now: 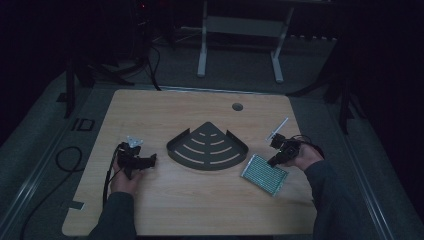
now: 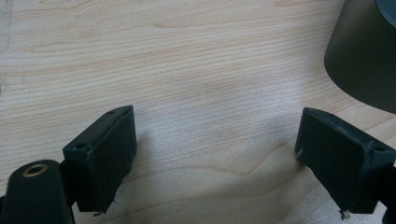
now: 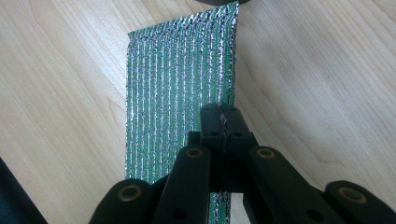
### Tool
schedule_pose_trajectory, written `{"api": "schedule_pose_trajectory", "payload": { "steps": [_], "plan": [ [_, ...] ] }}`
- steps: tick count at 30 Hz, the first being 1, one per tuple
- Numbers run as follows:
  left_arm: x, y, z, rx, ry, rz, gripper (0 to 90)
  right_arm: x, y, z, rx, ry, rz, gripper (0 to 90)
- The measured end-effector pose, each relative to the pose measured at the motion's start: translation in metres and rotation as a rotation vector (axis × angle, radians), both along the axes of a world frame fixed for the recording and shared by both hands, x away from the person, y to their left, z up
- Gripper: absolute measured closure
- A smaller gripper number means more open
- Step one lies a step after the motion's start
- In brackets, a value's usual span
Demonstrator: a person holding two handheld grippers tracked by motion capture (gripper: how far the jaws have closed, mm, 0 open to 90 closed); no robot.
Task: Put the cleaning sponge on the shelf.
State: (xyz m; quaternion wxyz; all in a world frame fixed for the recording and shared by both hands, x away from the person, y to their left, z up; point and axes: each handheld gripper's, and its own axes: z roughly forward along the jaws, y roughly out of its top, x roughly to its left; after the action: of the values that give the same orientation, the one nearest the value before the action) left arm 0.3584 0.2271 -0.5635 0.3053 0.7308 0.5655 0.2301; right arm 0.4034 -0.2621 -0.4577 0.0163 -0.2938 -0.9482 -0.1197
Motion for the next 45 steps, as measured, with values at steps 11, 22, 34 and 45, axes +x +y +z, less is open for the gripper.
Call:
{"api": "schedule_pose_trajectory", "payload": {
  "steps": [11,22,34,45],
  "plan": [
    [0.000,0.000,0.000,0.000,0.001,0.000,13.0,0.002,0.001,0.018,-0.005,-0.027,0.011,89.6],
    [0.000,0.000,0.000,0.000,-0.001,0.000,13.0,0.005,-0.001,0.037,0.002,-0.058,0.008,89.5],
    [0.000,0.000,0.000,0.000,0.000,0.001,13.0,0.012,0.013,0.051,0.018,-0.087,0.000,89.5],
    [0.000,0.000,0.000,-0.001,-0.001,0.002,13.0,0.020,0.023,0.059,0.044,-0.124,-0.024,89.6]
  ]
}}
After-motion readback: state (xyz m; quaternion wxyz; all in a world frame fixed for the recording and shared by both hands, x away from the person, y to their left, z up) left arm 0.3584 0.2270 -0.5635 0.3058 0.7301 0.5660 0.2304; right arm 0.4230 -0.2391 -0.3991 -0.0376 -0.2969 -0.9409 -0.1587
